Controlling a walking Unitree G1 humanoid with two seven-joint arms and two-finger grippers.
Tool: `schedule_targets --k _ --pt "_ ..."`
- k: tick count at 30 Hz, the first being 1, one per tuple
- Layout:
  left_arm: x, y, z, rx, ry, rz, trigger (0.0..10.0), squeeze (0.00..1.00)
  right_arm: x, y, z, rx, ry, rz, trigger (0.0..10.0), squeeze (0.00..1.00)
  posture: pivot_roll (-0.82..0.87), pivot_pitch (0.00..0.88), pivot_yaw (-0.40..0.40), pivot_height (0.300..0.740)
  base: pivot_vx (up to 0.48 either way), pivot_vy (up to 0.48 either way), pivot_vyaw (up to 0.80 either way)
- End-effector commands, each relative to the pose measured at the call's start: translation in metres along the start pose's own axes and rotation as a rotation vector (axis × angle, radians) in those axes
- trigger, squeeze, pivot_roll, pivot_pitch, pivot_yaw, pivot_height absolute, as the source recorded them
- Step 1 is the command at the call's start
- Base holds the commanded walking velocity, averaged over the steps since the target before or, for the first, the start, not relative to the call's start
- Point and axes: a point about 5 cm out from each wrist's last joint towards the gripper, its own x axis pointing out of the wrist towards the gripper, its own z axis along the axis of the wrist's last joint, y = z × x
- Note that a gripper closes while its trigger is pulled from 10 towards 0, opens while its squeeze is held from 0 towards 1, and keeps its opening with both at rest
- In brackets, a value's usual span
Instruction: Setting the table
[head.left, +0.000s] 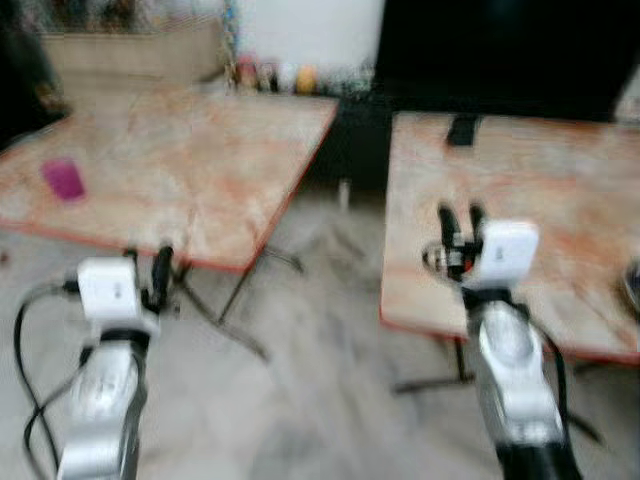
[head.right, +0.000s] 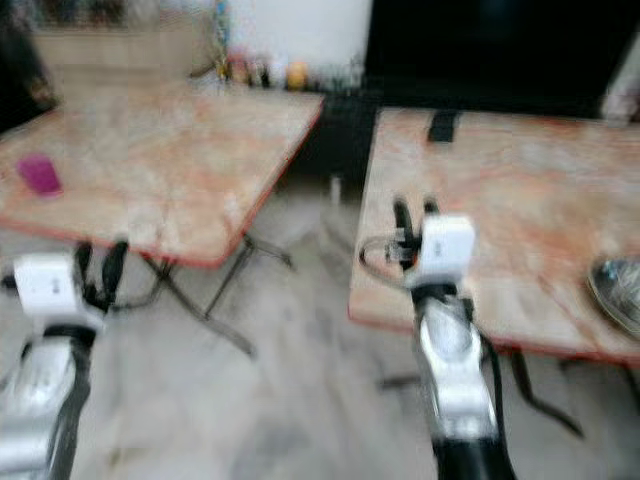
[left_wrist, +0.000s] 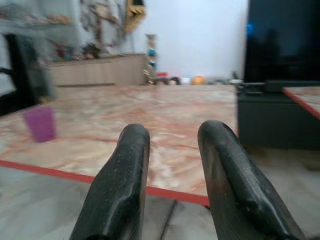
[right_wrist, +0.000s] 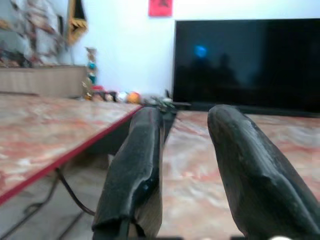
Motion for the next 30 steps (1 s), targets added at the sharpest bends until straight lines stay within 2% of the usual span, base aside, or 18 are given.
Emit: schedule_targets --k 1,18,30 --pt "0.003 -0.002 0.005 -0.007 -0.017 -0.01 10.0 0.0 0.004 -0.002 0.005 -0.004 -0.021 -0.006 10.0 0.0 -0.03 0.0 0.024 0.74 0.0 0.292 0.0" --pt "0.004 -0.002 0.005 -0.002 -0.016 -0.018 10.0 0.0 0.004 -0.003 0.001 0.011 -0.008 -0.024 10.0 0.0 -0.04 0.0 0.036 0.74 0.0 0.286 0.0" --pt "-0.001 0.001 -0.006 0.005 0.019 -0.014 10.0 0.0 0.002 -0.001 -0.005 0.0 0.01 -0.01 10.0 0.0 -0.04 0.0 0.038 0.74 0.0 0.289 0.0"
